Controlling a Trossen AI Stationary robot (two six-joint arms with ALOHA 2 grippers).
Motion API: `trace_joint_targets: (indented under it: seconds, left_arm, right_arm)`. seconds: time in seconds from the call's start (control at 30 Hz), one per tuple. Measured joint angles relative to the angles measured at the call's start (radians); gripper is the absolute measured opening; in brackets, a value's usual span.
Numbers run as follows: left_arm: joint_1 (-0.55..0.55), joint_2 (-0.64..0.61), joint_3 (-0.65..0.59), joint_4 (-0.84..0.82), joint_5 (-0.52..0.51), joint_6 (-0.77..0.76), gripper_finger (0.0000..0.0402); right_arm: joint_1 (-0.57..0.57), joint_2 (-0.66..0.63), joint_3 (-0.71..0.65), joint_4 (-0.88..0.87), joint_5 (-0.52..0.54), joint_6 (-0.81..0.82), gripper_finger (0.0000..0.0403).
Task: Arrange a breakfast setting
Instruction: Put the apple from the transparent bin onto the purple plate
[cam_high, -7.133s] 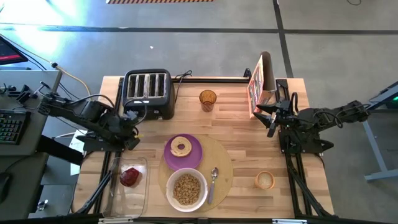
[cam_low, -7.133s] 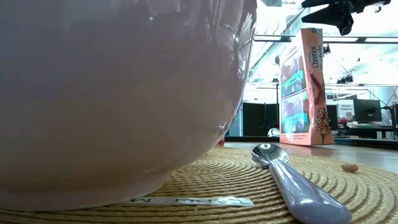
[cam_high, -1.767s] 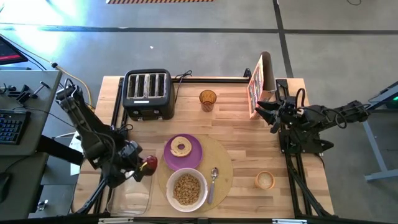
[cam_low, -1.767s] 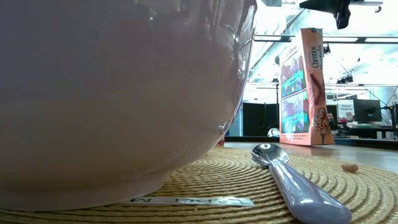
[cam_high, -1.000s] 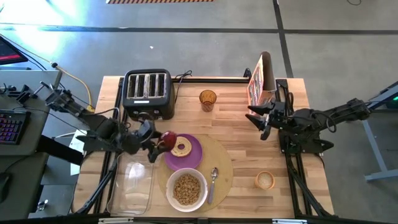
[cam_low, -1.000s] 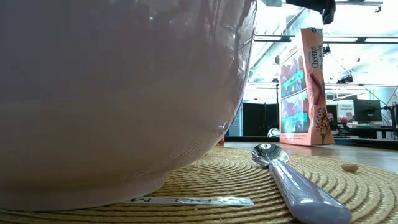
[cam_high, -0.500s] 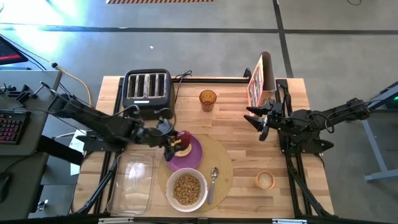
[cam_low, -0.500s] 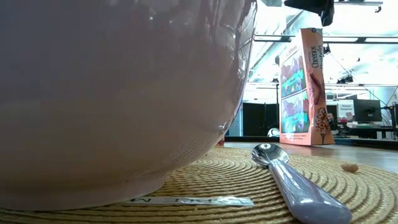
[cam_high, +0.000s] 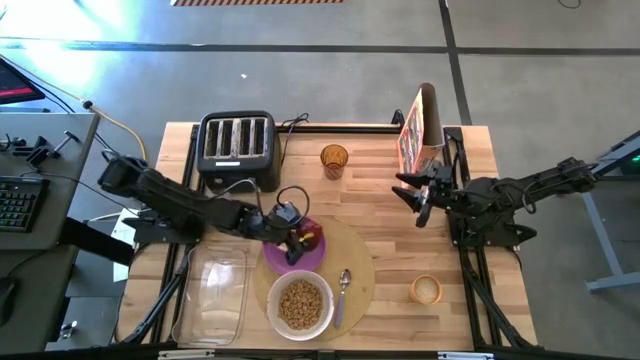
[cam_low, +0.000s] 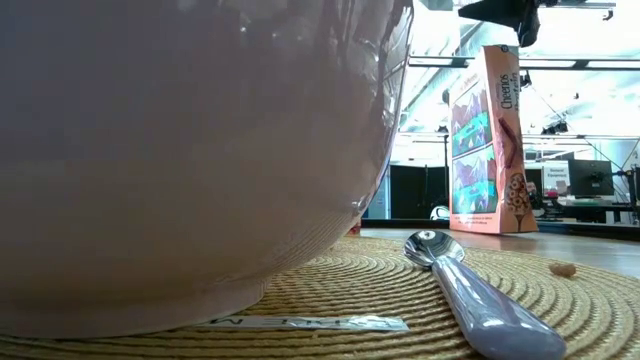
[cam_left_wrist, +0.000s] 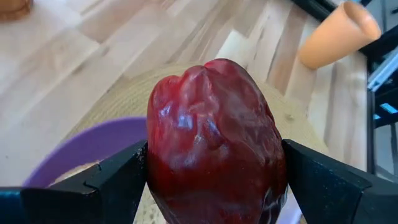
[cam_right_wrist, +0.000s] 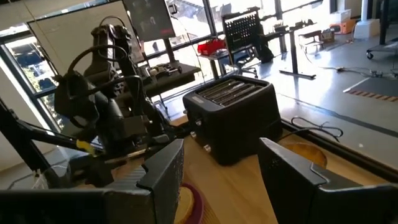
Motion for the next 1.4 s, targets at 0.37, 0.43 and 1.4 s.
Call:
trace_joint_targets:
  seconds: [0.37, 0.43, 1.4]
  left_arm:
    - [-0.001, 0.101, 0.001, 0.063, 0.079, -0.068, 0.0326]
    - [-0.006, 0.117, -0.001, 0.069, 0.087, -0.075, 0.0326]
    - [-0.014, 0.211, 0.0, 0.077, 0.112, -0.034, 0.0326]
  right_arm:
    - [0.0, 0.002, 0.0, -0.112, 0.0, 0.12, 0.0188]
    - [0.0, 0.005, 0.0, -0.121, -0.001, 0.129, 0.0188]
    - [0.001, 0.019, 0.0, -0.146, -0.02, 0.131, 0.0188]
